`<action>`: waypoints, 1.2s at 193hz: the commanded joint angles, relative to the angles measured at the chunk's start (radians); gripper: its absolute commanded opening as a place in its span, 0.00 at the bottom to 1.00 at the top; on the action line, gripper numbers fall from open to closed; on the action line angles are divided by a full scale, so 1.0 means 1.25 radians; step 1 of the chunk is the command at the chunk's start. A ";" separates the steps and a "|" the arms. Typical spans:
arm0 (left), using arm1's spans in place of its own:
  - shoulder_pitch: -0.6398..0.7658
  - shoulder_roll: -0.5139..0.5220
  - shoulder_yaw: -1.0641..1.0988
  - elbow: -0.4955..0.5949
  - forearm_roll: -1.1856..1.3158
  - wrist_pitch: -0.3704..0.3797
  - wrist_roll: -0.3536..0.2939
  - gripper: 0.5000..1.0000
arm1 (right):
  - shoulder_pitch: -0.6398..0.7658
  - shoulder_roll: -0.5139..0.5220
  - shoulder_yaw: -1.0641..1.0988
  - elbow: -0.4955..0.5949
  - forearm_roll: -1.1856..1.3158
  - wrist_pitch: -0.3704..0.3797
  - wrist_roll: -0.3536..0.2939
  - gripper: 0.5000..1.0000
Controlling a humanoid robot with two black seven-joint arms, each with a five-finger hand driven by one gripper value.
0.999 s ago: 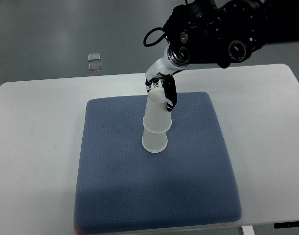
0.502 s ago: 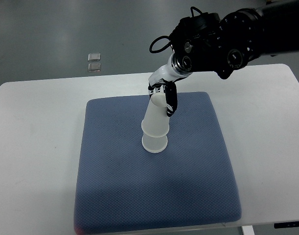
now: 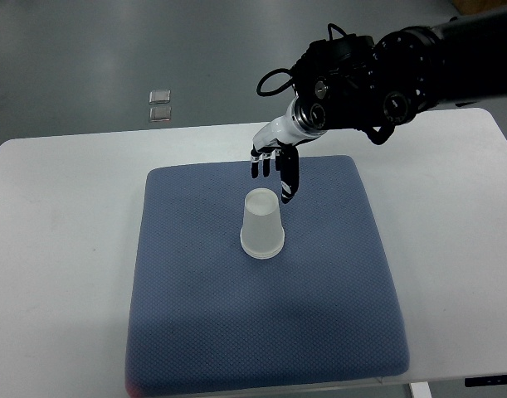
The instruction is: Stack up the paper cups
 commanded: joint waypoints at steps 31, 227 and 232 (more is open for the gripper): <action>0.000 0.000 0.000 0.000 0.000 0.000 0.000 1.00 | -0.016 0.000 0.011 -0.037 0.008 -0.004 0.001 0.74; 0.000 0.000 0.000 0.000 0.000 0.000 0.000 1.00 | -0.631 -0.172 0.974 -0.464 0.345 -0.265 0.114 0.80; 0.000 0.000 0.000 0.000 0.000 0.000 0.000 1.00 | -0.647 -0.168 1.000 -0.469 0.345 -0.264 0.116 0.81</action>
